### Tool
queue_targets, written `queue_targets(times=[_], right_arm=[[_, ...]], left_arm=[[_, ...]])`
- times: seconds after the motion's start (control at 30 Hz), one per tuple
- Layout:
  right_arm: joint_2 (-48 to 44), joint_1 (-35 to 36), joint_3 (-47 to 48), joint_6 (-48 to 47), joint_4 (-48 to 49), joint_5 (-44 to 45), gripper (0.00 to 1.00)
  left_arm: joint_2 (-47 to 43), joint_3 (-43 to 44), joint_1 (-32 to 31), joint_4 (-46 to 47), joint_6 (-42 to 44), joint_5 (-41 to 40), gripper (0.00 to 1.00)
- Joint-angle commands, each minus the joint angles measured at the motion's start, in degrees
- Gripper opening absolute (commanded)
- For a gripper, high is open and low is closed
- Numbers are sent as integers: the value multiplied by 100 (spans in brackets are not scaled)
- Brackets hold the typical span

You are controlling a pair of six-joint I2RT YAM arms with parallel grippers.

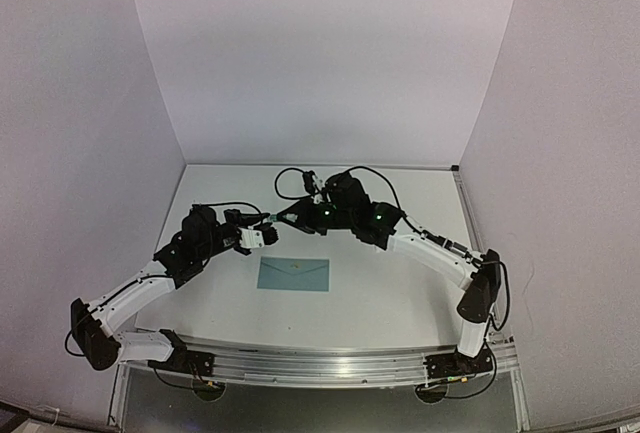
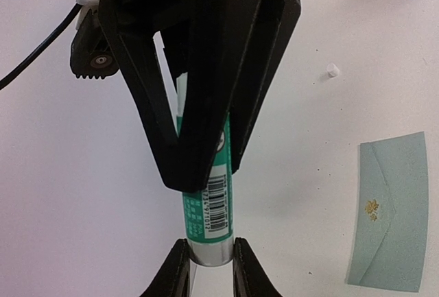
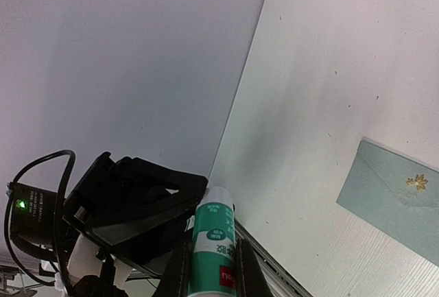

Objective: Place the letter into the envelope and seal it

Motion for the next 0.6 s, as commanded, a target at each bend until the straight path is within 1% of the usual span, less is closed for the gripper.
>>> queue_targets(times=[0.0, 0.17, 0.33, 0.5, 0.57], right_arm=[[43, 67, 344, -28, 108, -140, 0], [70, 76, 374, -30, 103, -185, 0], [78, 87, 367, -24, 96, -201, 0], [27, 87, 330, -45, 97, -159, 0], [16, 86, 327, -47, 96, -142, 0]], left_arm=[[83, 308, -11, -7, 64, 57, 21], [154, 354, -11, -6, 94, 65, 20], [222, 390, -11, 39, 123, 53, 23], [234, 416, -11, -24, 140, 54, 21], [227, 408, -11, -32, 138, 44, 18]])
